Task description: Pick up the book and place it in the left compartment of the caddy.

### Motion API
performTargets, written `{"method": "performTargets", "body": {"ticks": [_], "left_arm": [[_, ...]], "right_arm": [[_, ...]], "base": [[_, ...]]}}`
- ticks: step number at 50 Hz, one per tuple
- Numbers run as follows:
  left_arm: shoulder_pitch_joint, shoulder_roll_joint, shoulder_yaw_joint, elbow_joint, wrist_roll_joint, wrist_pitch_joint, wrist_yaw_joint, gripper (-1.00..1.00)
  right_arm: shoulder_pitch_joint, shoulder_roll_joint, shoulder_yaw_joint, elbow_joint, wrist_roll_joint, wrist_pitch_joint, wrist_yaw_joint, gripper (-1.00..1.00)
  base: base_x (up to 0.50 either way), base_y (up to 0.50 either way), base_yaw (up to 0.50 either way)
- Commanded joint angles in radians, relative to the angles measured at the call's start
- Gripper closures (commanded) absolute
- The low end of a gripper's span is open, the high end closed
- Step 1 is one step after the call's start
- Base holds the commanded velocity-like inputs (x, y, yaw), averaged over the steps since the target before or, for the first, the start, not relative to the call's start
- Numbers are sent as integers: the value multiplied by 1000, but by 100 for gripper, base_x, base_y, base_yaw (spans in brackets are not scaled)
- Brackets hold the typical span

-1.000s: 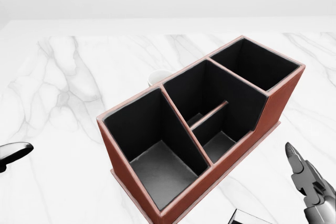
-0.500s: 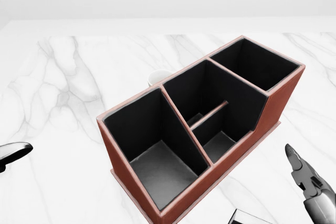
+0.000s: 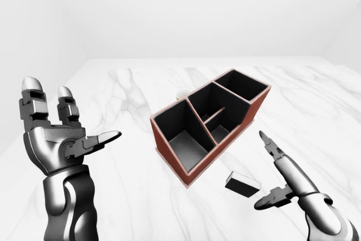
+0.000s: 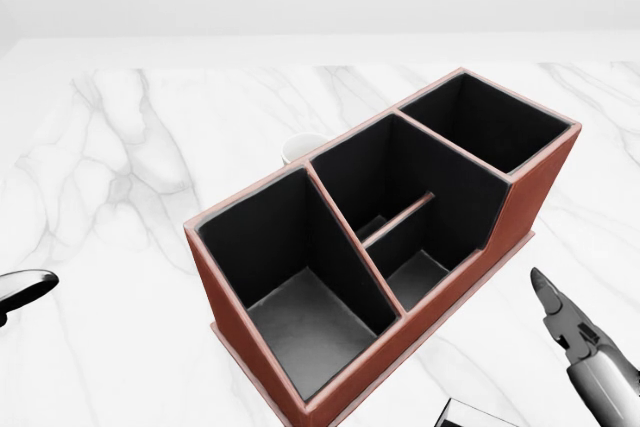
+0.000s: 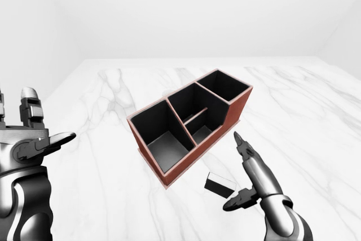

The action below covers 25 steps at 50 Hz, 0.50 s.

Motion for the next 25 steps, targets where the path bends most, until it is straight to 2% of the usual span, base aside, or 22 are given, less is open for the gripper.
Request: {"method": "performTargets", "body": {"ticks": [1, 10, 25], "left_arm": [[-19, -3, -7, 77, 12, 0, 19, -100], [-17, -4, -7, 73, 12, 0, 20, -100], [-18, -2, -4, 72, 8, 0, 21, -100]], "right_arm": [[-37, -28, 17, 125, 24, 0, -27, -100], [-38, -46, 27, 202, 28, 0, -66, -100], [-55, -61, 24, 187, -2, 0, -42, -100]], "base": [[0, 0, 0], [0, 0, 0], [0, 0, 0]]}}
